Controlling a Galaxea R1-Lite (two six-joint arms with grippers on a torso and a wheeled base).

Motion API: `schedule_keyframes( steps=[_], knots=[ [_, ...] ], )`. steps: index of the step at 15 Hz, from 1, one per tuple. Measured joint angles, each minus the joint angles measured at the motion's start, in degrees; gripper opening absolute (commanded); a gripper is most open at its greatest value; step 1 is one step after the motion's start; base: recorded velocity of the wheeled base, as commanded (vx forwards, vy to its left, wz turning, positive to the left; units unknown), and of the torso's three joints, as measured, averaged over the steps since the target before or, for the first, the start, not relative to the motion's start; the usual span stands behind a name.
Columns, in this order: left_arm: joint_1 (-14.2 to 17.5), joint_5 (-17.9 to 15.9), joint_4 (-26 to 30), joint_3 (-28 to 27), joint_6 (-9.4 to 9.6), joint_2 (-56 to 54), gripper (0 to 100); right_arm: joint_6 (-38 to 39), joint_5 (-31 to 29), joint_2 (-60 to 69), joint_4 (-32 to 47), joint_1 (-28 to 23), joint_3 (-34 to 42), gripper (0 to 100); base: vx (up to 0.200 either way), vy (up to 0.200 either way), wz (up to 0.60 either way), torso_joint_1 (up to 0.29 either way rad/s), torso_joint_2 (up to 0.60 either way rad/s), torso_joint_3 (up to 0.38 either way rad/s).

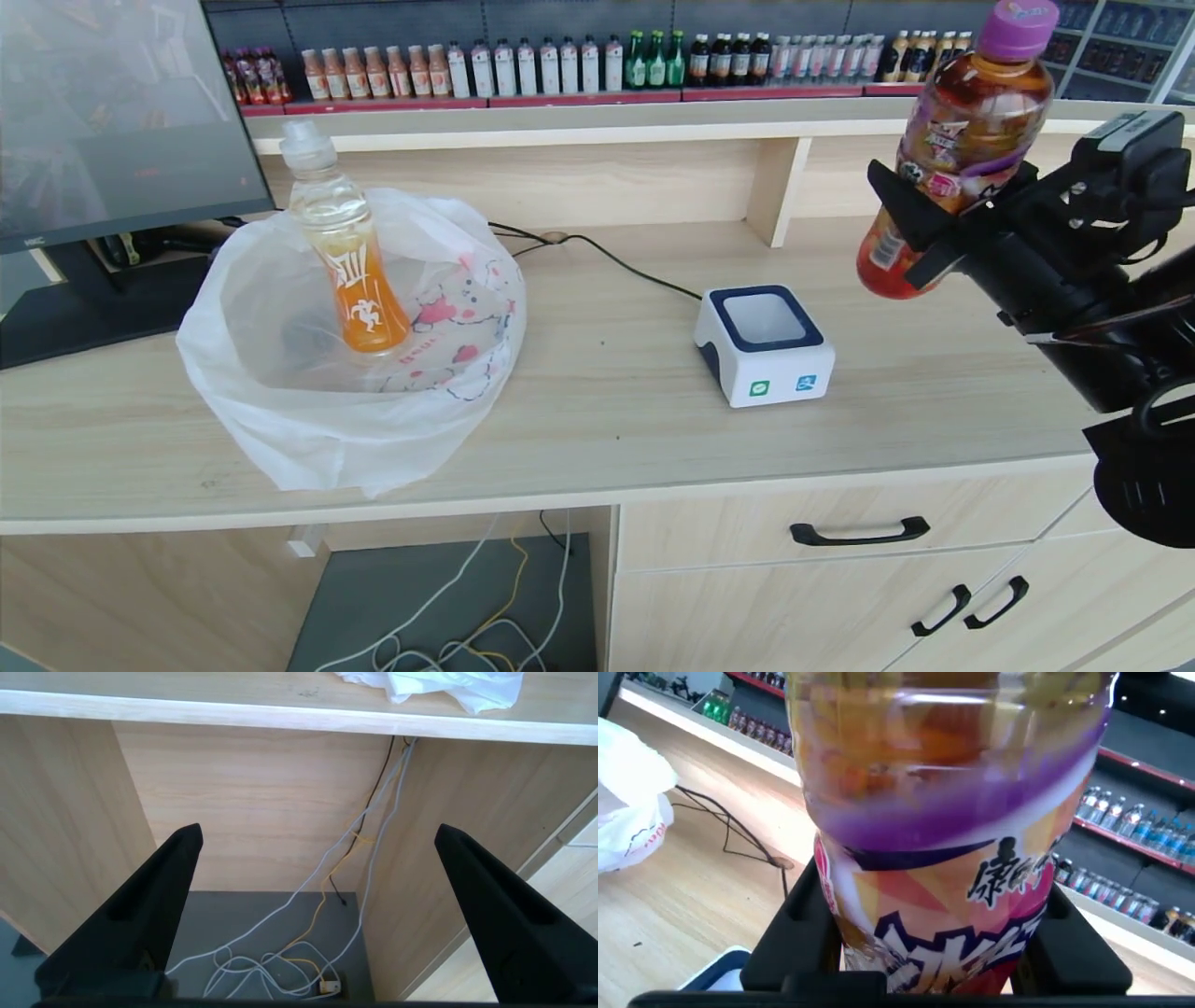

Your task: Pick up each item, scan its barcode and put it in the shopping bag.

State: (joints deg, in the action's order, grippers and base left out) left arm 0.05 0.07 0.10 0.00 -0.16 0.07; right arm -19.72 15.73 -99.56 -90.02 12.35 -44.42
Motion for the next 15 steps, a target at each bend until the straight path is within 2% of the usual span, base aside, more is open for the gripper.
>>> schedule_keyframes(
  steps=[4,5,9,11,15],
  knots=[
    [0.0,0.0,0.0,0.0,0.00,0.0,100,7.6,-16.6,1.5,0.1,0.5,4.8,0,0.000,0.000,0.00,0.000,0.00,0.000],
    [0.0,0.0,0.0,0.0,0.00,0.0,100,9.0,-18.5,1.6,0.1,1.3,5.7,0,0.000,0.000,0.00,0.000,0.00,0.000],
    [0.0,0.0,0.0,0.0,-0.16,0.0,100,10.2,-20.4,1.5,0.1,2.6,6.4,0,0.000,0.000,0.00,0.000,0.00,0.000],
    [0.0,0.0,0.0,0.0,-0.05,0.0,100,13.6,-26.0,1.2,0.1,3.0,6.3,0,0.000,0.000,0.00,0.000,0.00,0.000],
    [0.1,0.0,0.0,0.0,-0.16,0.0,100,14.2,-26.7,0.7,-0.2,3.4,5.8,0,0.000,0.200,0.00,-0.001,0.00,0.000]
  ],
)
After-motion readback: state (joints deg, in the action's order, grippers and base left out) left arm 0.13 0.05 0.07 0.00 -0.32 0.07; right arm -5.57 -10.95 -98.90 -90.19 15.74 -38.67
